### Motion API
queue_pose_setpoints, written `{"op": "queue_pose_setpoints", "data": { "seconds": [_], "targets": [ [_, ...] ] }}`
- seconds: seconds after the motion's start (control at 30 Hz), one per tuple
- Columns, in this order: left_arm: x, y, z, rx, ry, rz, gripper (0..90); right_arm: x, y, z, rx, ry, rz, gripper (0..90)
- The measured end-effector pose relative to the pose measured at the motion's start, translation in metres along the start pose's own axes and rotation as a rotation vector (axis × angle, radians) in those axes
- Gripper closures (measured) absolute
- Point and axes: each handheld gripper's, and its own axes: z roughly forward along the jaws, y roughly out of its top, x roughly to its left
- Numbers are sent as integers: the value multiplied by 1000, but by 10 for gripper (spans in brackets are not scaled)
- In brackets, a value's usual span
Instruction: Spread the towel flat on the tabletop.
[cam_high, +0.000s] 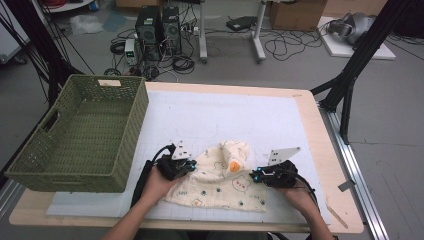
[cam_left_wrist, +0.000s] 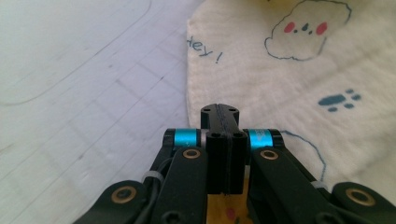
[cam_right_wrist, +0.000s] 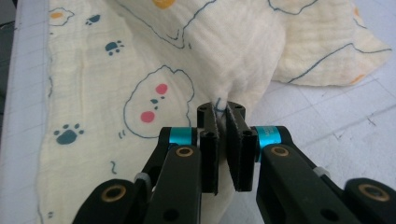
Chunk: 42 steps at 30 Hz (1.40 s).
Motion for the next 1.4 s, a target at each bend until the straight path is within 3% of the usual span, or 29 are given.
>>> {"op": "queue_pose_setpoints", "data": {
  "seconds": [0.17,0.27,0.37,0.47,0.63,0.73,0.8,0.9,0.97,1.03,1.1,1.13,1.2,1.27,1.4],
  "targets": [
    [6,-23,-31,-12,52,-53,896,10,1,-5,2,-1,-15,846],
    [5,-36,-48,-18,35,-83,896,16,1,-5,16,17,-22,842],
    [-1,-37,-60,-42,4,-69,885,23,4,-6,26,69,-33,749],
    [-2,-23,-63,-96,-7,-38,787,24,13,-17,-34,64,-43,702],
    [7,3,-45,-153,-13,-29,730,4,27,-26,-110,18,-14,685],
    [13,14,-23,-127,4,-15,698,-11,32,-15,-87,-37,7,655],
    [16,16,-9,-119,-5,-40,666,-21,31,-2,-65,-52,41,621],
    [20,15,9,-67,20,-69,611,-32,29,16,-22,-80,66,600],
    [22,14,19,-33,28,-68,606,-37,29,25,-14,-88,72,606],
    [22,13,24,-26,6,-64,677,-40,30,33,-6,-96,78,648],
    [21,15,25,-22,-9,-47,839,-41,30,38,3,-102,75,741],
    [22,15,25,-18,-11,-49,875,-43,30,40,-4,-98,84,828],
    [23,15,20,-17,18,-63,885,-45,31,41,-4,-67,93,887],
    [28,16,7,-66,92,-95,888,-44,36,38,17,-61,85,891],
    [40,16,-15,-191,243,-189,885,-45,54,15,-41,-170,39,890]
  ]
}}
